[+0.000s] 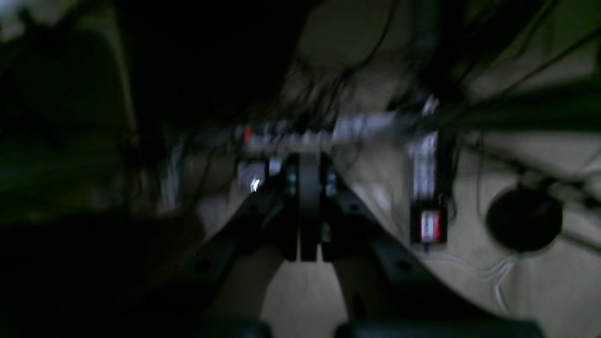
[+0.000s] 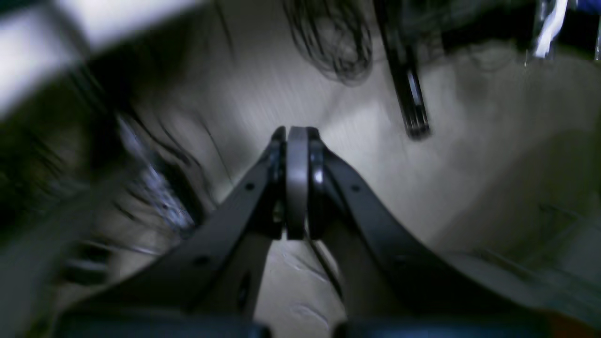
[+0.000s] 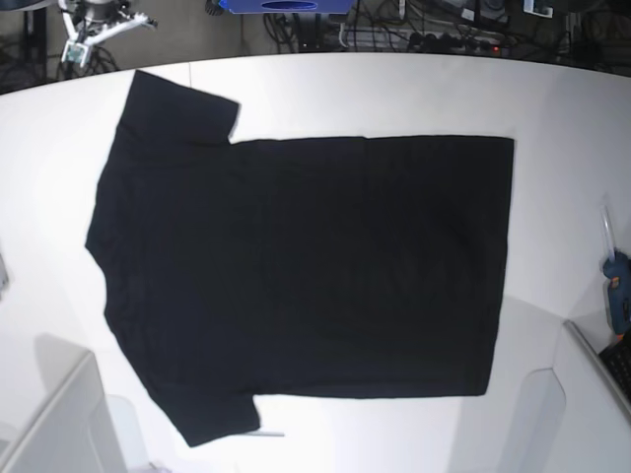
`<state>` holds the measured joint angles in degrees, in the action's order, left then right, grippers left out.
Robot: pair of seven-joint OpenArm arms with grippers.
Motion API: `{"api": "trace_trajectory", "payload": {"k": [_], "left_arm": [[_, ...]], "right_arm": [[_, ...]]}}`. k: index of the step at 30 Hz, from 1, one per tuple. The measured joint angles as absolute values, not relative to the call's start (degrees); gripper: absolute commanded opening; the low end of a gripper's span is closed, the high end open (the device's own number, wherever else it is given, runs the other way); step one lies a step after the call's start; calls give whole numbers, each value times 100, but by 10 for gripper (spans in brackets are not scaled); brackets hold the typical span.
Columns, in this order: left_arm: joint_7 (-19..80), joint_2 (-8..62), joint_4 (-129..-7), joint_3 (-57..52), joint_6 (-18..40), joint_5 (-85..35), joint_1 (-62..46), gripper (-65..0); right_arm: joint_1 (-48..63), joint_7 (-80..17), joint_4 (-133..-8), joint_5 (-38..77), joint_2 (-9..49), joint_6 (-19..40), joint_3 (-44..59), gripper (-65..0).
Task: Fold the T-shirt properly
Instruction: 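Lower both grippers and pinch the shirt edge nearest the arms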
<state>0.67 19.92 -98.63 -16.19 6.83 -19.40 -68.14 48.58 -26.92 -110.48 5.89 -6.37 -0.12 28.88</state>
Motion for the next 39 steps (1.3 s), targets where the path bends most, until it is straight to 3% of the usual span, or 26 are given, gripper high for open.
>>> {"api": "trace_trajectory", "payload": {"k": [4, 6, 10, 13, 18, 20, 23, 29, 34, 39], "left_arm": [[145, 1490, -10322, -2303, 1267, -1938, -6781, -650], [202, 1256, -10654, -2659, 1649, -1935, -6790, -650], [174, 1177, -11050, -3162, 1675, -2630, -6587, -650], [301, 1229, -11037, -3435, 1675, -3575, -6348, -650], [1887, 1319, -10993, -4167, 1673, -4569, -5754, -367], [2534, 1319, -10989, -4460, 1918, -4665, -5422, -253], [3256, 1140, -10932, -4818, 2467, -4683, -4880, -168], [4058, 991, -10875, -5496, 2646, -4641, -4329, -201], [4077, 1015, -10875, -5310, 2663, -4600, -4287, -202], [4099, 928, -10864, -4770, 2707, -3758, -3955, -202]], "right_arm": [[4473, -3059, -11489, 1758, -545, 58, 3177, -650], [4252, -3430, -11432, 2331, -342, 548, 3389, -650], [3642, -4237, -11408, 3304, -255, 1664, 3975, -477], [3140, -4709, -11432, 3592, -257, 2171, 4458, -387], [2259, -5996, -11220, 3588, -255, 2493, 5035, -282], [1946, -6213, -10901, 3583, -252, 2510, 5201, -261], [1769, -6224, -10466, 3570, -139, 2475, 5231, -260], [1702, -6104, -9574, 3562, 80, 2460, 5061, -261], [1706, -6045, -9513, 3553, 110, 2462, 5017, -261], [1894, -5850, -9513, 3708, 104, 2510, 4399, -266]]}}
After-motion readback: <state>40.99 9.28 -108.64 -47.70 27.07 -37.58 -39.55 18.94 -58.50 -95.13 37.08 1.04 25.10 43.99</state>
